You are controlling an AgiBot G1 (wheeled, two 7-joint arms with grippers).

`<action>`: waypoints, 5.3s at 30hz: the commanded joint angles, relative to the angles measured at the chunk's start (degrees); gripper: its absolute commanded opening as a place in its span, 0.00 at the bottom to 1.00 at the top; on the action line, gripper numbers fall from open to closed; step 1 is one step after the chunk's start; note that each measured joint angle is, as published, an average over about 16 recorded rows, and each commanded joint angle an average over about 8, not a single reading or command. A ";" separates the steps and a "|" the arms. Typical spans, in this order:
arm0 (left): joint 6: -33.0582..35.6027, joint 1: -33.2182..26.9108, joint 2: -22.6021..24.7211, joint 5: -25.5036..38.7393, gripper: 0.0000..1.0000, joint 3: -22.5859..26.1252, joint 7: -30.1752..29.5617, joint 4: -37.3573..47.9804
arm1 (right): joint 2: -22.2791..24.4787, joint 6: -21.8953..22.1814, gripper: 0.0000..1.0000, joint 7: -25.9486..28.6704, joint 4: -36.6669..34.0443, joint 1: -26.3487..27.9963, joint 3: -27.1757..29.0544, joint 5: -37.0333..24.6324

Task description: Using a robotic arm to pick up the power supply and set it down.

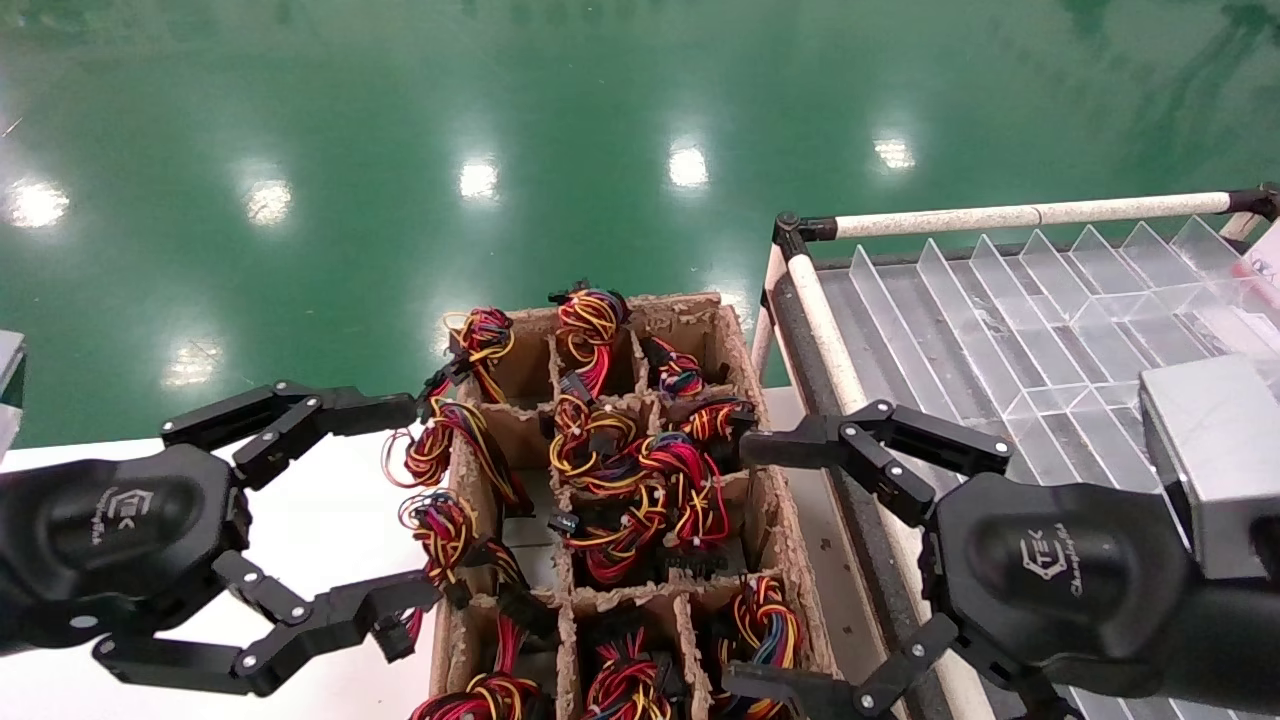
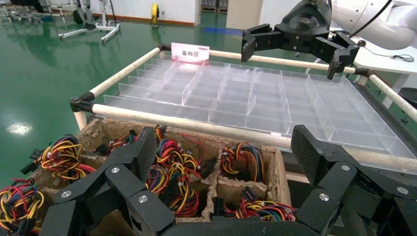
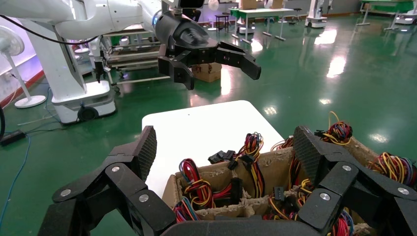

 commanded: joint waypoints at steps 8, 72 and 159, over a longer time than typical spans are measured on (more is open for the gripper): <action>0.00 0.00 0.00 0.00 0.00 0.00 0.00 0.00 | -0.08 1.71 1.00 -0.26 -0.67 0.30 -0.22 -1.79; 0.00 0.00 0.00 0.00 0.00 0.00 0.00 0.00 | -32.40 41.40 0.00 18.76 -16.47 21.48 -23.37 -56.20; 0.00 0.00 0.00 0.00 0.00 0.00 0.00 0.00 | -22.65 38.95 0.00 -25.35 -56.14 42.24 -3.06 -36.71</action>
